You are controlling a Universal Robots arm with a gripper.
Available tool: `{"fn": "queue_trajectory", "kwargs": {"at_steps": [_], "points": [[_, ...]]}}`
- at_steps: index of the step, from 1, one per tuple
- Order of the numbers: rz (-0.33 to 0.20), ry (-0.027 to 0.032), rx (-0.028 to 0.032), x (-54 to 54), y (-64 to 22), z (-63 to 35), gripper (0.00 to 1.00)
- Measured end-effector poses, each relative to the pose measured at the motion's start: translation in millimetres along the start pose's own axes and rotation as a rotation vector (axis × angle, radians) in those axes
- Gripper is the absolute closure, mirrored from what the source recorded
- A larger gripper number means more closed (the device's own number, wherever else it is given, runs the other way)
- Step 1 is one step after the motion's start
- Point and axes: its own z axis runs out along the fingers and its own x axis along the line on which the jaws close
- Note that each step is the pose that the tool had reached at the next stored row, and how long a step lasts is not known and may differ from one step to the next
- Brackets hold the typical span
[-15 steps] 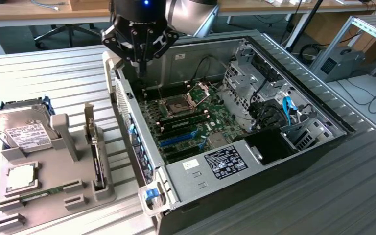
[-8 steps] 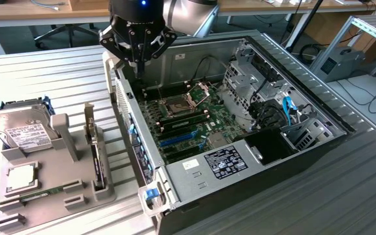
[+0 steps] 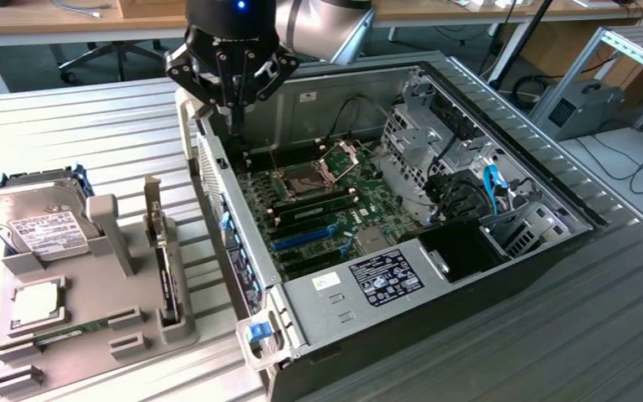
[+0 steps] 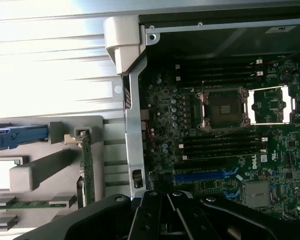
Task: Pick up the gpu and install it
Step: 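Reach for the gpu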
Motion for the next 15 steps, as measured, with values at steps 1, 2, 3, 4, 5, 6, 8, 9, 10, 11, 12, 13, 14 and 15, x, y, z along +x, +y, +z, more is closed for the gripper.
{"fn": "queue_trajectory", "kwargs": {"at_steps": [1,2,3,4,5,6,8,9,10,11,12,13,14,15], "points": [[0.0,0.0001,0.0001,0.4,0.0,-0.1,0.89],[0.0,0.0001,0.0001,0.8,-0.1,-0.1,0.89],[0.0,0.0,0.0,1.0,-0.1,0.0,0.89],[0.0,0.0,0.0,1.6,-0.1,0.0,0.89],[0.0,0.0001,0.0001,1.9,-0.1,-0.1,0.89],[0.0,0.0001,0.0001,2.1,-0.2,-0.1,0.89],[0.0,0.0,0.0,3.0,-0.2,-0.1,0.89],[0.0,0.0001,0.0,3.1,-0.2,-0.1,0.89],[0.0,0.0001,0.0001,3.2,-0.2,-0.1,0.89],[0.0,0.0001,0.0,3.5,-0.3,-0.1,0.89],[0.0,0.0001,0.0,3.8,-0.3,-0.1,0.89],[0.0,0.0001,0.0001,4.1,-0.3,-0.1,0.89],[0.0,0.0001,0.0001,4.3,-0.3,-0.2,0.89],[0.0,0.0001,0.0,4.7,-0.4,-0.1,0.89]]}}
